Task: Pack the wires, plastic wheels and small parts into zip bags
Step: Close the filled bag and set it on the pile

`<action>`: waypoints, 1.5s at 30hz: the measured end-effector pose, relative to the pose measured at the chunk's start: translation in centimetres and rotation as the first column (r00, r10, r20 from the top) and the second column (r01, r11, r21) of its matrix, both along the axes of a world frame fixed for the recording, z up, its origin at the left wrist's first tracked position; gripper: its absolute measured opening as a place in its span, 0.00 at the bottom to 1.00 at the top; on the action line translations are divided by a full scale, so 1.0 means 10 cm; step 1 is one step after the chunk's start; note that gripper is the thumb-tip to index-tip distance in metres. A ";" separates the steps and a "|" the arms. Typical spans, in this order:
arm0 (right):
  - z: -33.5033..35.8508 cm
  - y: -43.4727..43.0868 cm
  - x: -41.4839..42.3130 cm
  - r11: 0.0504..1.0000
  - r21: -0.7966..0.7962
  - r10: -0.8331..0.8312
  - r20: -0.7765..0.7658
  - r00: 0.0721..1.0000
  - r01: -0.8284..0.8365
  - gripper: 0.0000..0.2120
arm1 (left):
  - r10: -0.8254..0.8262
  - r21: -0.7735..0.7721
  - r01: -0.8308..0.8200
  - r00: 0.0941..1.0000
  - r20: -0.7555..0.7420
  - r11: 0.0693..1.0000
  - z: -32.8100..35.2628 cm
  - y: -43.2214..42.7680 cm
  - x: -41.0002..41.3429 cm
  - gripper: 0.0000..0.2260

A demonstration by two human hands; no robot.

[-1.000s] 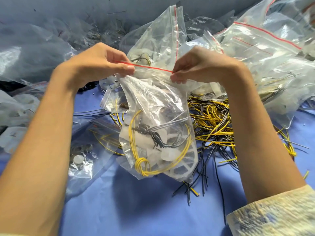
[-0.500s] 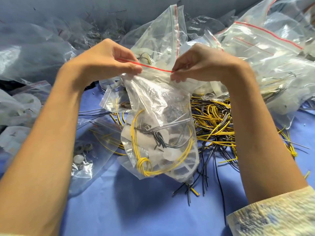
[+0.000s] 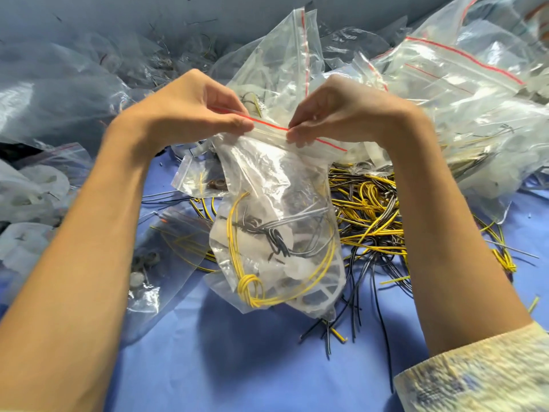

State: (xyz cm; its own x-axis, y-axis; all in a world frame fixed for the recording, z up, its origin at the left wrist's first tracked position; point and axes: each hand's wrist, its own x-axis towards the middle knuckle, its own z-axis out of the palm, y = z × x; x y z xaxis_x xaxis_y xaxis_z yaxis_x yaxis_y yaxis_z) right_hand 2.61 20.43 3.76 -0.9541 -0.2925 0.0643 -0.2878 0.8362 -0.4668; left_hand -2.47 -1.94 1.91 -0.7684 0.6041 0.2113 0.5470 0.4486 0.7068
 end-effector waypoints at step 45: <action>0.04 -0.24 0.00 0.995 0.078 0.078 -0.203 0.976 -0.063 0.03 | -0.074 -0.118 0.042 0.957 -0.282 0.992 0.14 0.22 0.14 0.03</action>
State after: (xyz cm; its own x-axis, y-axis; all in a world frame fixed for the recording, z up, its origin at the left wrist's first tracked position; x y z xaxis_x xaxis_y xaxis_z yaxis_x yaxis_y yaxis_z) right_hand 2.66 17.99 4.21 -0.8995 -0.3694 0.2332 -0.4307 0.8393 -0.3317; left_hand -1.09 0.22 3.32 -0.6486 0.6777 0.3465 0.7461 0.4760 0.4656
